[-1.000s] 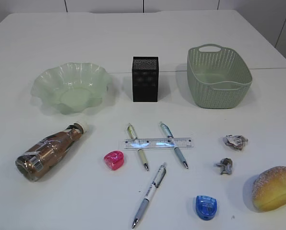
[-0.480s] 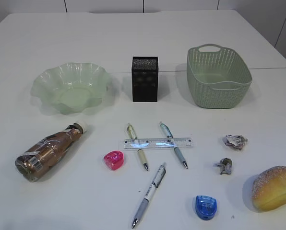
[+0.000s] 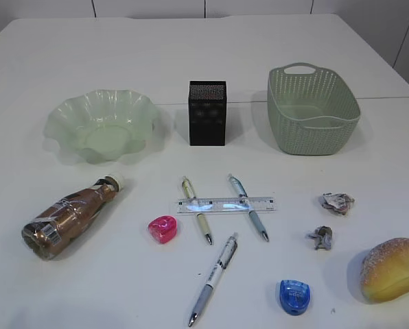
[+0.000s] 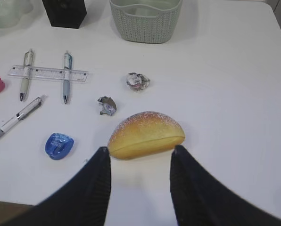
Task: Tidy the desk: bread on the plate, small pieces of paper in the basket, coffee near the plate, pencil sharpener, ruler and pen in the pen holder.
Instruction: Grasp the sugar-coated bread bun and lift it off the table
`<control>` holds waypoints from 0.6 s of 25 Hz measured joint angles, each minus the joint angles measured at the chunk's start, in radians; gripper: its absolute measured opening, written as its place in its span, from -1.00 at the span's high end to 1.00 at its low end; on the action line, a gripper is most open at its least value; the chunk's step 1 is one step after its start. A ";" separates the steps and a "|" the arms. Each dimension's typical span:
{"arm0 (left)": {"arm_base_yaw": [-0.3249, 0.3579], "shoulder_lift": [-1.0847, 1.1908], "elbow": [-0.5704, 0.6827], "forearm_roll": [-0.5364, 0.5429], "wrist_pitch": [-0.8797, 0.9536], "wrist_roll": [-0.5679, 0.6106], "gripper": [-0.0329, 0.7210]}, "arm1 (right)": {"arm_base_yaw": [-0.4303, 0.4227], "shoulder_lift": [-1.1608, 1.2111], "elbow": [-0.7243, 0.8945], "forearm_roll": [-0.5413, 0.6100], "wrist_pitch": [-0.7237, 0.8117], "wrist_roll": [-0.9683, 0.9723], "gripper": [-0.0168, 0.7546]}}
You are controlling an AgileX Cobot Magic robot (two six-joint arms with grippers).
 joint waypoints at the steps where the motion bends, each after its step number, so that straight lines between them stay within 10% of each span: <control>1: 0.000 0.002 0.000 -0.006 -0.002 0.000 -0.02 | 0.000 0.010 0.000 0.000 -0.016 0.000 0.07; 15: 0.000 0.188 -0.076 -0.048 -0.026 0.000 -0.02 | 0.000 0.155 -0.006 0.002 -0.263 0.000 0.06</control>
